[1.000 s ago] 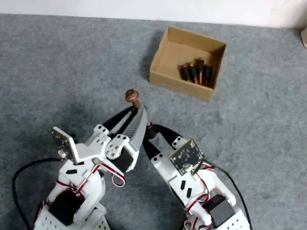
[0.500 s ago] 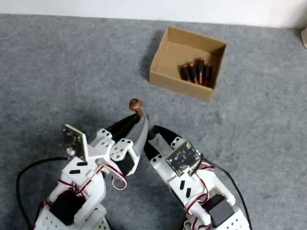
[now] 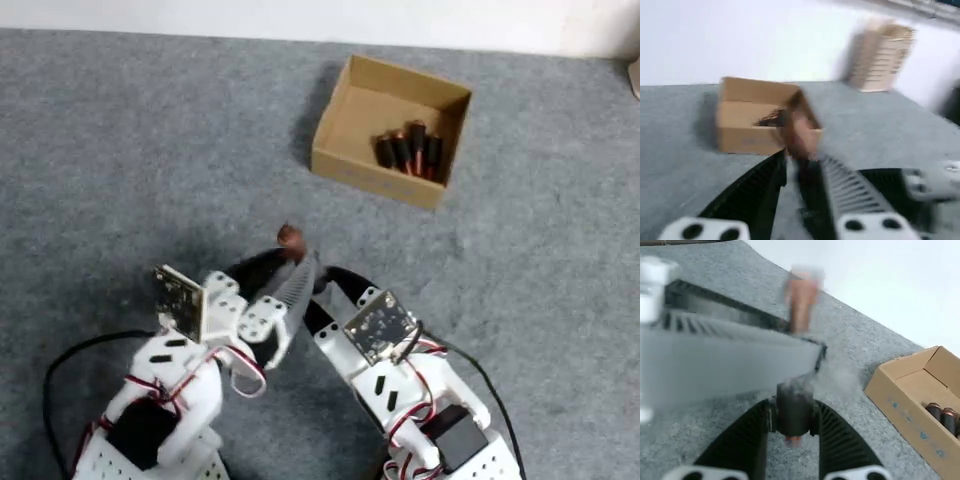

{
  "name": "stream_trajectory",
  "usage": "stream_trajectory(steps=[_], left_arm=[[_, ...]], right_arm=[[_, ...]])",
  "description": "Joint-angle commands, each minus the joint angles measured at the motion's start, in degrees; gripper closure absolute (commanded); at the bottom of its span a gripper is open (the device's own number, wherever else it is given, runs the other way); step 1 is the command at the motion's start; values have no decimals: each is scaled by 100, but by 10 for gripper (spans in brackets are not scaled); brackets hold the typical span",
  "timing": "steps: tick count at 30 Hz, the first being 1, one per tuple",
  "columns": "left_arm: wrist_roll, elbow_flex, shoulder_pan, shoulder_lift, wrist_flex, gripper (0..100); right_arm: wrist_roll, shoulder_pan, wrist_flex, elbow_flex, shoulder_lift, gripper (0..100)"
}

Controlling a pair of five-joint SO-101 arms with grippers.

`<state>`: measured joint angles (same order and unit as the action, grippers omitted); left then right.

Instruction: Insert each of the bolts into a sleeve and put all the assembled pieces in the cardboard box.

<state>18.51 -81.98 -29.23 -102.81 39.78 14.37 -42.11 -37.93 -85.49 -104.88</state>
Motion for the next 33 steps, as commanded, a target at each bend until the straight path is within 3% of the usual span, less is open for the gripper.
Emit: stream_trajectory(steps=[1, 8, 16, 20, 24, 27, 33], left_arm=[[-105, 426, -75, 57, 721, 801], [-193, 919, -92, 22, 818, 800], [985, 1235, -40, 22, 281, 801], [1029, 804, 558, 75, 264, 834], [-123, 101, 1525, 75, 237, 988], [-1653, -154, 2202, 75, 229, 962], [-2171, -629, 1974, 84, -88, 992]], right_arm=[[62, 48, 57, 75, -57, 994], [62, 48, 57, 66, -57, 994], [62, 48, 57, 66, -57, 994], [62, 57, 57, 66, -57, 994], [88, 136, 57, 57, -40, 994], [97, 321, 75, 92, -22, 994], [352, 1138, 303, 101, 13, 994]])
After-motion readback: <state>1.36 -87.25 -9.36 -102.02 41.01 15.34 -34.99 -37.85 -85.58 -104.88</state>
